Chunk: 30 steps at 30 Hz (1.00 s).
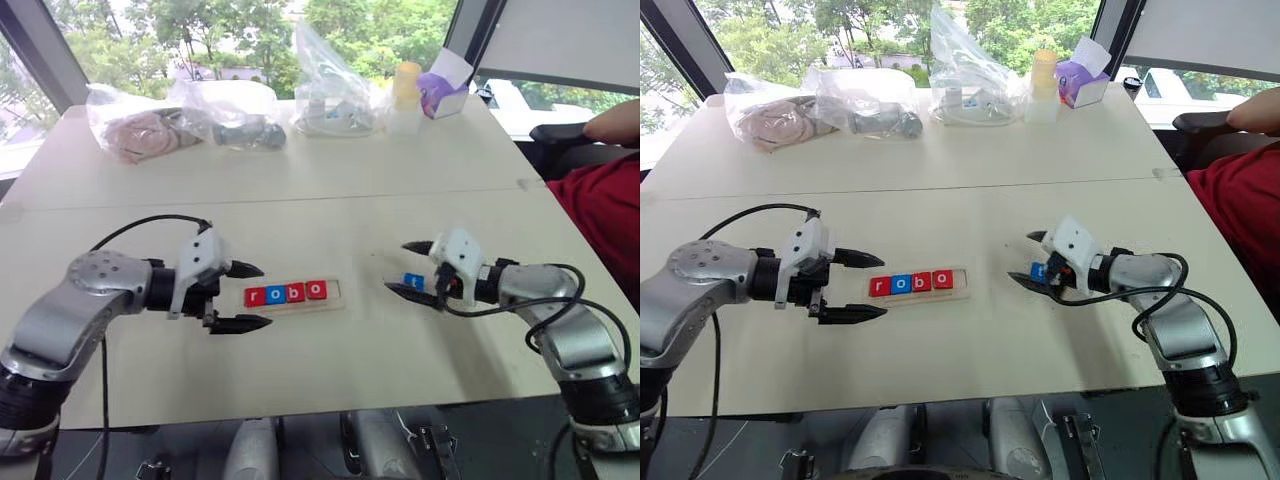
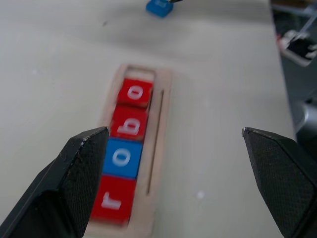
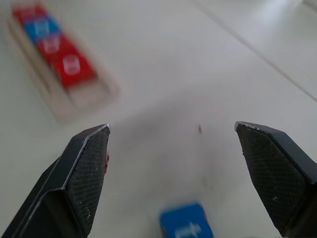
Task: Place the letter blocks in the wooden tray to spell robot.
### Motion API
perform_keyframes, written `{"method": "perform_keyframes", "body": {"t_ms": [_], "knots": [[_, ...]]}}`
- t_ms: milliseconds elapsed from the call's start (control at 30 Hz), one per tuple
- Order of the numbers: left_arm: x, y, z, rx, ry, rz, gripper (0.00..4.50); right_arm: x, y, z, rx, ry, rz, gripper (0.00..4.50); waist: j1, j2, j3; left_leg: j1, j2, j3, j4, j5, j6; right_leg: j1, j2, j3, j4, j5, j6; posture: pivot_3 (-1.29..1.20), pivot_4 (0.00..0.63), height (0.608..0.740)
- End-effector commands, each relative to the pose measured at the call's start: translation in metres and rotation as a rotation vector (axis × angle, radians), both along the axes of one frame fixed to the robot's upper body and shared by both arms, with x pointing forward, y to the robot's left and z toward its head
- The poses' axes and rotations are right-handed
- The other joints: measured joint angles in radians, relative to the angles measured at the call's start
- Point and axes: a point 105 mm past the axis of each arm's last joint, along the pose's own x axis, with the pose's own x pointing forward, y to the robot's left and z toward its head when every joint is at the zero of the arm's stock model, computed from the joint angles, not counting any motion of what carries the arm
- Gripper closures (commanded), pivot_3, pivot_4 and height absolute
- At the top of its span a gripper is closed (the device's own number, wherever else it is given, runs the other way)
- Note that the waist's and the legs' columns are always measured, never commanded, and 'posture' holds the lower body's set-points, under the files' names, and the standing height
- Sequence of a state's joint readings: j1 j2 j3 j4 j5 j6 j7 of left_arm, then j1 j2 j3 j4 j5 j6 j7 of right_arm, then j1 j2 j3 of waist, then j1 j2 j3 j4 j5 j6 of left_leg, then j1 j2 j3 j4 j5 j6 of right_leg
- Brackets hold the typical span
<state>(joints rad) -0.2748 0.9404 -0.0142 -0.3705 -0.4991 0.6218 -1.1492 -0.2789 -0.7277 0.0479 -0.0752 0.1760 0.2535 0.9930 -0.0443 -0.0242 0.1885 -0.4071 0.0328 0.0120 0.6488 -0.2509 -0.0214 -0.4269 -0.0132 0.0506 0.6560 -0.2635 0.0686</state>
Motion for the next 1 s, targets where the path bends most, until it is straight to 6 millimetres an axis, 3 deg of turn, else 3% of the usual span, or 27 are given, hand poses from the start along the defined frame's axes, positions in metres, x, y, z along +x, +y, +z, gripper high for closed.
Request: {"method": "perform_keyframes", "body": {"t_ms": [33, 333, 500, 600, 733, 900, 1000], "knots": [[0.001, 0.006, 0.009, 0.005, -0.053, 0.018, 0.00, 0.000, -0.002, -0.010, -0.028, -0.018, 0.108, 0.31, 0.000, 0.000, 0.000, 0.000, 0.000, 0.000, 0.000, 0.000, 0.000, 0.000, 0.000, 0.000, 0.000, 0.000, 0.000, 0.00, 0.150, 0.740], [-0.004, 0.014, 0.004, 0.037, -0.040, 0.050, 0.00, 0.022, -0.033, -0.025, -0.041, 0.002, 0.044, 0.31, 0.001, 0.000, 0.000, 0.001, 0.001, 0.001, 0.000, 0.000, 0.000, 0.000, 0.000, 0.001, 0.000, 0.002, 0.002, 0.00, 0.150, 0.740], [-0.002, 0.017, 0.004, 0.050, -0.041, 0.052, 0.00, 0.015, -0.035, -0.035, -0.021, 0.063, 0.063, 0.31, 0.005, 0.000, 0.000, 0.001, 0.001, 0.001, 0.001, 0.000, 0.000, 0.001, -0.001, 0.001, 0.000, 0.002, 0.002, 0.00, 0.150, 0.740], [-0.001, 0.018, 0.004, 0.056, -0.043, 0.052, 0.00, 0.009, -0.035, -0.042, -0.017, 0.097, 0.075, 1.24, 0.008, 0.000, 0.000, 0.001, 0.000, 0.001, 0.001, 0.000, 0.000, 0.001, -0.001, 0.001, 0.000, 0.002, 0.003, 0.00, 0.150, 0.740], [0.000, 0.020, 0.004, 0.064, -0.046, 0.051, 0.00, 0.004, -0.035, -0.046, -0.014, 0.123, 0.084, 3.30, 0.009, 0.000, 0.000, 0.001, 0.000, 0.001, 0.002, 0.000, 0.000, 0.002, -0.001, 0.001, 0.000, 0.002, 0.003, 0.00, 0.150, 0.740], [0.001, 0.022, 0.004, 0.074, -0.048, 0.053, 0.00, 0.006, -0.035, -0.042, -0.020, 0.116, 0.075, 3.29, 0.010, -0.001, -0.001, 0.002, 0.000, 0.001, 0.002, 0.000, 0.000, 0.003, -0.001, 0.001, 0.000, 0.002, 0.003, 0.00, 0.150, 0.740], [0.001, 0.021, 0.004, 0.075, -0.050, 0.053, 0.00, 0.014, -0.011, -0.022, 0.044, 0.081, 0.117, 3.29, 0.008, -0.001, -0.001, 0.002, 0.000, 0.001, 0.002, 0.000, 0.000, 0.003, -0.001, 0.001, 0.000, 0.003, 0.003, 0.00, 0.150, 0.740]]}}
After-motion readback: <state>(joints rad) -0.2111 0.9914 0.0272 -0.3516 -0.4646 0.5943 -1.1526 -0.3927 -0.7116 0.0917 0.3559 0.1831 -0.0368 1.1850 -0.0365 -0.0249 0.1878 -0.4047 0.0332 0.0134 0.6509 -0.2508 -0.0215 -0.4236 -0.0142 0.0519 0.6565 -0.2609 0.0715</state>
